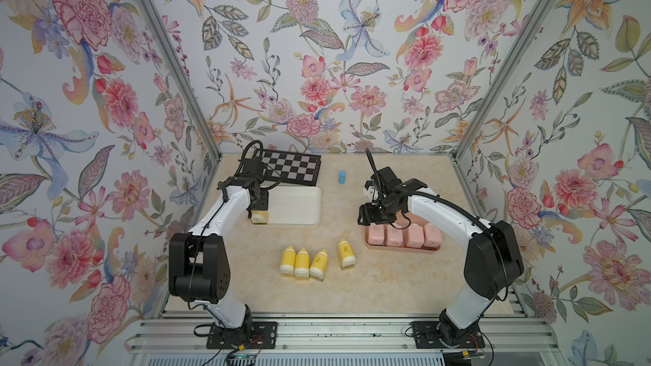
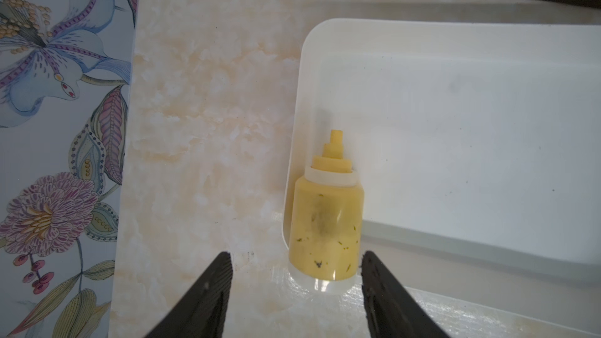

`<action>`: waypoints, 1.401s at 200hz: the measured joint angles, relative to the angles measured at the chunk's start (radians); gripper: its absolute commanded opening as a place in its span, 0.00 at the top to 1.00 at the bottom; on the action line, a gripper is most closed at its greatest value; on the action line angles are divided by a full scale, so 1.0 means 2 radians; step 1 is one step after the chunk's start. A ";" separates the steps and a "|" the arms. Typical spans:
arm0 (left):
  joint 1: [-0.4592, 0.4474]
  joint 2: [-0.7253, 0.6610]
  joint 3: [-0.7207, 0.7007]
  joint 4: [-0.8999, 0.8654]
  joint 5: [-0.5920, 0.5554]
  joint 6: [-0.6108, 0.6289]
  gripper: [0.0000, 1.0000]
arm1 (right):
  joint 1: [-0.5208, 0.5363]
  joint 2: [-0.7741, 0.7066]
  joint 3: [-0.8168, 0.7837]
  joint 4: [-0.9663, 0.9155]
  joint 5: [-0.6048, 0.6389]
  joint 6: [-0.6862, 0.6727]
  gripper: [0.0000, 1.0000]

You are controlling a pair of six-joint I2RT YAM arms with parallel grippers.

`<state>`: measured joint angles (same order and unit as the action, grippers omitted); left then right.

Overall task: Place the pencil sharpeners by color into the storage box
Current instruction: Place the pencil sharpener in the storage box, then pick up the pencil sharpener from the center of the board.

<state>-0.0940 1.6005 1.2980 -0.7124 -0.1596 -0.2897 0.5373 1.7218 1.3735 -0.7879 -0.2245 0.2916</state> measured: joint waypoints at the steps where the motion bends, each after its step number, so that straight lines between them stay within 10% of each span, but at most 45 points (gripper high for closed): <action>1: 0.000 -0.001 0.000 0.000 0.000 0.000 0.34 | 0.000 0.000 0.000 0.000 0.000 0.000 0.32; 103: -0.017 -0.175 -0.033 -0.015 0.011 -0.056 0.33 | -0.005 0.000 0.000 0.004 0.000 0.000 0.32; 280: -0.315 -0.259 -0.242 -0.080 0.005 -0.279 0.34 | -0.064 -0.037 -0.031 0.010 -0.017 -0.003 0.32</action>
<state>-0.7250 1.0824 0.8131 -0.8722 -0.1501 -0.8478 0.4095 1.6470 1.3113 -0.7685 -0.2588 0.2859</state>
